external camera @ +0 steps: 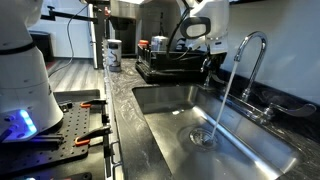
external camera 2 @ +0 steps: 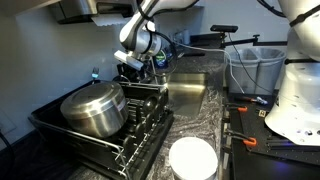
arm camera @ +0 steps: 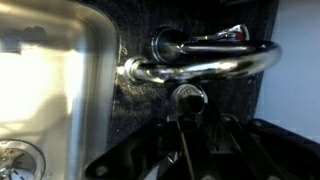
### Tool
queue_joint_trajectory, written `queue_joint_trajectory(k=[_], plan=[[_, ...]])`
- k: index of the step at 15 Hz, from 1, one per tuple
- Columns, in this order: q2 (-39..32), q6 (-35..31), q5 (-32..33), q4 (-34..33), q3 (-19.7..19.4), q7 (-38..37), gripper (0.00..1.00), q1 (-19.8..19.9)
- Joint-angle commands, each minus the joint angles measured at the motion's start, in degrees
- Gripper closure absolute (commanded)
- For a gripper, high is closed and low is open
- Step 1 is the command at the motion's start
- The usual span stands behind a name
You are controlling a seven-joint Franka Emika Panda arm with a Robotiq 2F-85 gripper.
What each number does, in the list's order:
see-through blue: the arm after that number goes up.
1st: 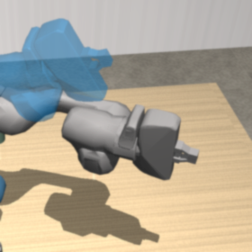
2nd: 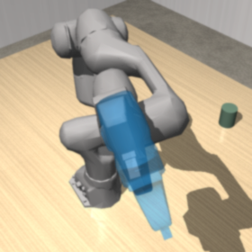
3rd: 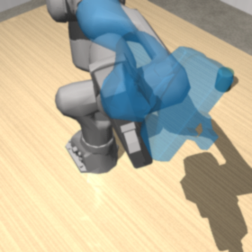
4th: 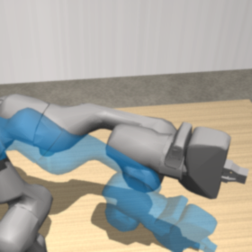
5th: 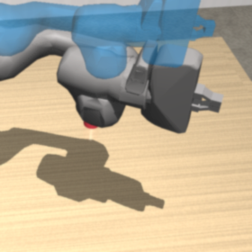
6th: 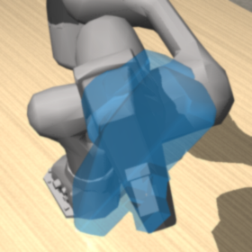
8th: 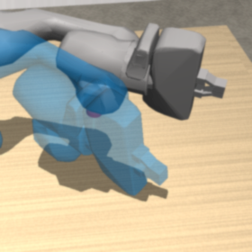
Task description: Open and close the faucet using the handle on the left
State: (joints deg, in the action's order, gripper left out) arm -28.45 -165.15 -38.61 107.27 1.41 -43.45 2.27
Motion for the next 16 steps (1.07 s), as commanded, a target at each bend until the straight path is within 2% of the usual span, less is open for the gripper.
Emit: queue_joint_trajectory(k=[1, 12, 13, 14, 16], plan=[[-1.6, -1.2, -0.5, -3.0, -0.6, -1.9, 0.95, -1.5], [-2.9, -1.1, -0.4, -5.2, -0.4, -2.9, 0.95, -1.2], [-2.5, -1.2, -0.2, -4.8, -0.5, -2.8, 0.56, -1.4], [-1.8, -1.3, -0.4, -4.2, -0.1, -2.0, 0.56, -1.1], [-0.5, -1.5, -0.5, -3.5, 0.2, -0.9, 0.42, -0.9]])
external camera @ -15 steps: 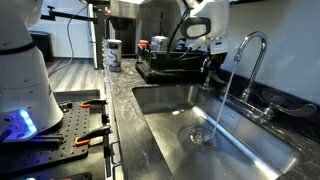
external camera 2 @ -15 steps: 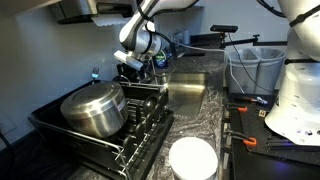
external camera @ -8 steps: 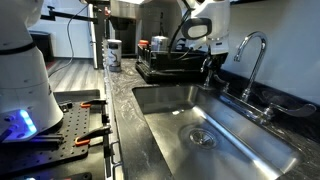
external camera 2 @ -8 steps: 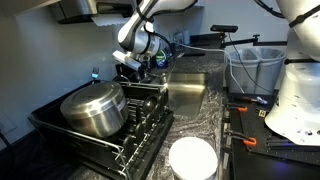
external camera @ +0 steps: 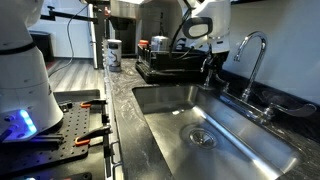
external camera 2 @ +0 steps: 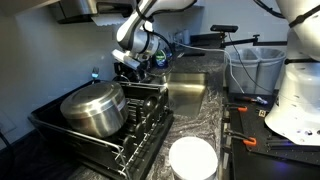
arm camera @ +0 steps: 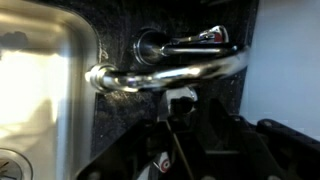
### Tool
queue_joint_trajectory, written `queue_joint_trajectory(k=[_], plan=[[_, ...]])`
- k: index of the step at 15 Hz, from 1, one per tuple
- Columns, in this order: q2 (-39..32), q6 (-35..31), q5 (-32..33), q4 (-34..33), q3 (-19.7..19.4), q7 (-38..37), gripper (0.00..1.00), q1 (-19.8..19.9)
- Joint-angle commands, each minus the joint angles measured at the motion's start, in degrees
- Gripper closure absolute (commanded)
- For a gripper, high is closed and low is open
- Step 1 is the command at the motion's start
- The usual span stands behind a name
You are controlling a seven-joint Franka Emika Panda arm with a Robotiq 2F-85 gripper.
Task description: Open and close the faucet using the handle on the left
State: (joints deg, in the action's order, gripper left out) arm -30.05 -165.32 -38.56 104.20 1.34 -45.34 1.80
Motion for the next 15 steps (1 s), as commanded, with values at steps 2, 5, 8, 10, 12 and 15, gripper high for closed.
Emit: queue_joint_trajectory(k=[2, 5, 8, 10, 12, 15], plan=[[2.5, -1.5, -0.5, 0.5, 0.5, 1.9, 0.27, -0.3], [5.3, -0.7, -0.1, 3.5, 0.1, 3.3, 0.05, -0.4], [8.7, 2.5, 1.1, 7.8, -0.6, 4.2, 0.0, -0.7], [10.5, 5.0, 1.6, 10.8, -0.9, 4.7, 0.0, -0.5], [13.0, 7.6, 3.0, 14.2, -1.6, 4.2, 0.0, -0.7], [19.0, 11.1, 8.2, 20.8, -3.4, 3.3, 0.0, -1.4]])
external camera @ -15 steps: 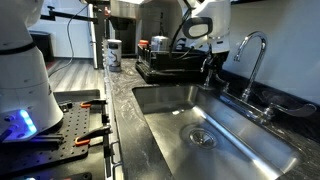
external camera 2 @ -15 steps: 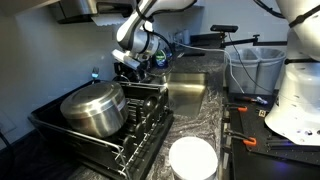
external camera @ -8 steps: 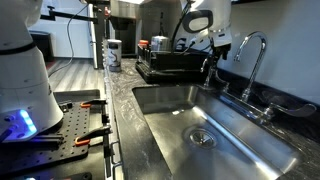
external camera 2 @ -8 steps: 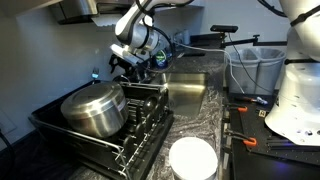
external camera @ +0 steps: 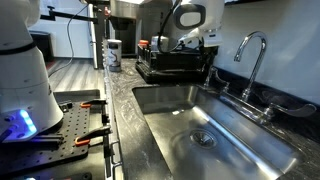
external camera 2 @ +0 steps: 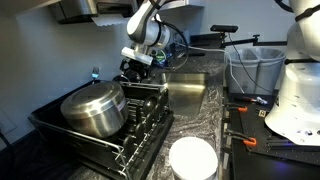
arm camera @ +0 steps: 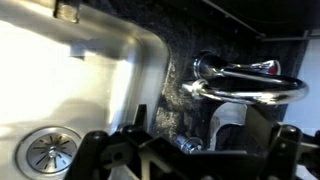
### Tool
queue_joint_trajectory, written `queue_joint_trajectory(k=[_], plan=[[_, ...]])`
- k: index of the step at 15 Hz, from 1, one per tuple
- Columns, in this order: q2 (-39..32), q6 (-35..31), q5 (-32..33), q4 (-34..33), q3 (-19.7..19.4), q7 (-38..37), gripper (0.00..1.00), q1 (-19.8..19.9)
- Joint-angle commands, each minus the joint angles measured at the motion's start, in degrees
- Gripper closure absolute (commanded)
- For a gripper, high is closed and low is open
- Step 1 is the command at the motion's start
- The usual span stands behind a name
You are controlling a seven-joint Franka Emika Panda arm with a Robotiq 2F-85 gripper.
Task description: Open and close the faucet using the handle on the left
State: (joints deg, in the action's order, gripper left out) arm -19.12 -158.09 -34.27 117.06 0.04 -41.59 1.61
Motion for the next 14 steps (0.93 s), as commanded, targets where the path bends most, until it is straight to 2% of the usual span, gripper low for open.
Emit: queue_joint_trajectory(k=[1, 4, 6, 8, 10, 14], plan=[[10.0, 4.4, 7.2, 10.0, -3.1, -1.6, 0.0, -1.7], [16.9, 9.1, 18.9, 15.7, -5.4, -4.7, 0.0, -2.4], [21.4, 12.8, 25.5, 18.4, -5.0, -5.7, 0.0, -1.7], [25.6, 16.4, 29.2, 20.6, -4.0, -5.1, 0.0, -0.7], [29.5, 19.2, 29.6, 22.4, -2.9, -3.9, 0.0, -0.4], [36.1, 25.1, 26.3, 25.4, -1.3, 2.5, 0.0, -0.9]])
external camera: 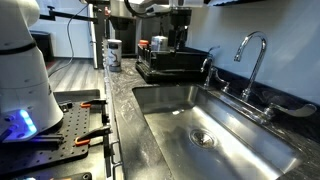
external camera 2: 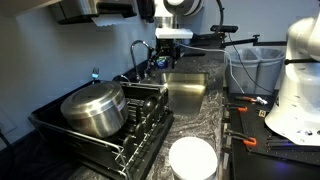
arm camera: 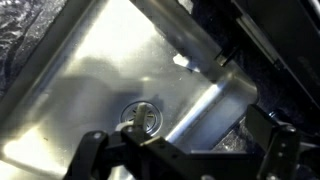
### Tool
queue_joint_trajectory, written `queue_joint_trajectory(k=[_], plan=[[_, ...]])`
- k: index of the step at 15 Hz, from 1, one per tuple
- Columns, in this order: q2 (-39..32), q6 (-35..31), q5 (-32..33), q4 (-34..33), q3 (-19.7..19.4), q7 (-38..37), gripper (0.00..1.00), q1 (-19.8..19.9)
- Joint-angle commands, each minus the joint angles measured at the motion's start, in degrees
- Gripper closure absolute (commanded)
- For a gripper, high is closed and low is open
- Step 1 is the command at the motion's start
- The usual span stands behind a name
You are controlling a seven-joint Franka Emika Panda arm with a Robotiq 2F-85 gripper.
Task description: Open and close the faucet using the handle on the left
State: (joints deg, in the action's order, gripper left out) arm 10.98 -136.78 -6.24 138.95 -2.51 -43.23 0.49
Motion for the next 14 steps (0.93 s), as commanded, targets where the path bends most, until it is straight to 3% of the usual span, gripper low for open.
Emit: queue_joint_trajectory(k=[1, 11, 14], plan=[[7.4, 5.2, -1.8, 4.1, 1.4, 5.7, 0.0, 0.3], [16.6, 17.5, -5.2, 6.7, -0.1, 30.5, 0.0, -0.1], [18.0, 19.1, -4.9, 6.9, -0.2, 34.7, 0.0, 0.2]])
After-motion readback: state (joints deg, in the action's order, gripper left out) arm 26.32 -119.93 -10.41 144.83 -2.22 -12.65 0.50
